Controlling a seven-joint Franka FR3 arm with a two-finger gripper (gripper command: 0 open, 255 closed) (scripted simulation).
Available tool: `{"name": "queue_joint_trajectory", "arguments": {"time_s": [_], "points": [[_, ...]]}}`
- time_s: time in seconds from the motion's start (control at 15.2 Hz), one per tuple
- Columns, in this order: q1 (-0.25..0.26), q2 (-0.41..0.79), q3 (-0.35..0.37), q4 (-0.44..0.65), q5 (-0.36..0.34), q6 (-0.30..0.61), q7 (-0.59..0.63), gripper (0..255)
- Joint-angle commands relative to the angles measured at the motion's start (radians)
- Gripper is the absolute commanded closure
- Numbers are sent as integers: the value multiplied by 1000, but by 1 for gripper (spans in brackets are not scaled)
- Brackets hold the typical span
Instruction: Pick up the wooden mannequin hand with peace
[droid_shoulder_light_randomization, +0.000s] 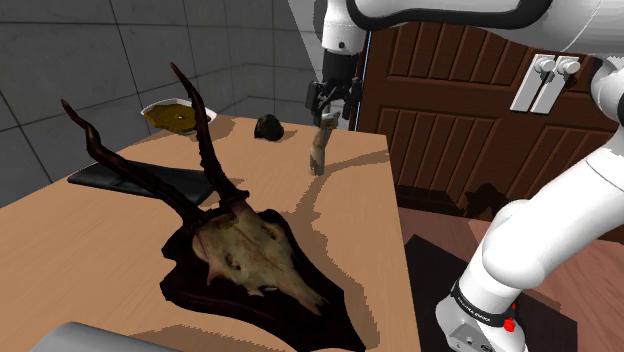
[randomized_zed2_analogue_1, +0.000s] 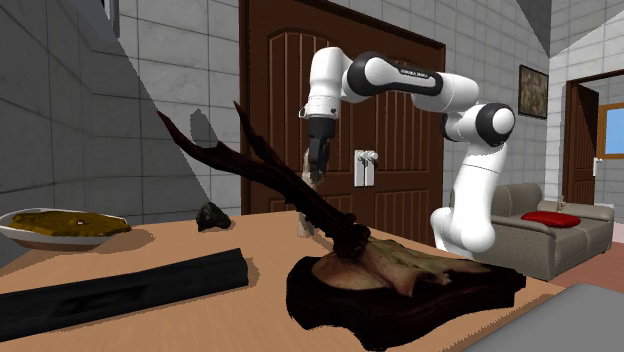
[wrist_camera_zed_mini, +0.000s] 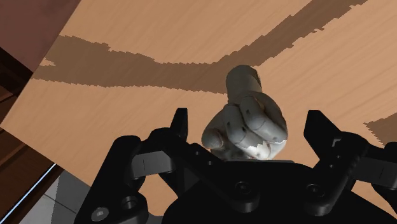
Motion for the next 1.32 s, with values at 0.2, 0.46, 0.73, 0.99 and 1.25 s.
{"name": "queue_joint_trajectory", "arguments": {"time_s": [0.2, 0.46, 0.73, 0.99, 1.25], "points": [[0, -3, 0, -13, 1, 11, 0, 255], [0, -1, 0, -9, 0, 9, 0, 255], [-1, 2, 0, 6, 0, -4, 0, 255], [-2, 21, 1, 80, -5, -59, 1, 255], [-4, 45, 3, 159, -10, -115, 2, 255]]}}
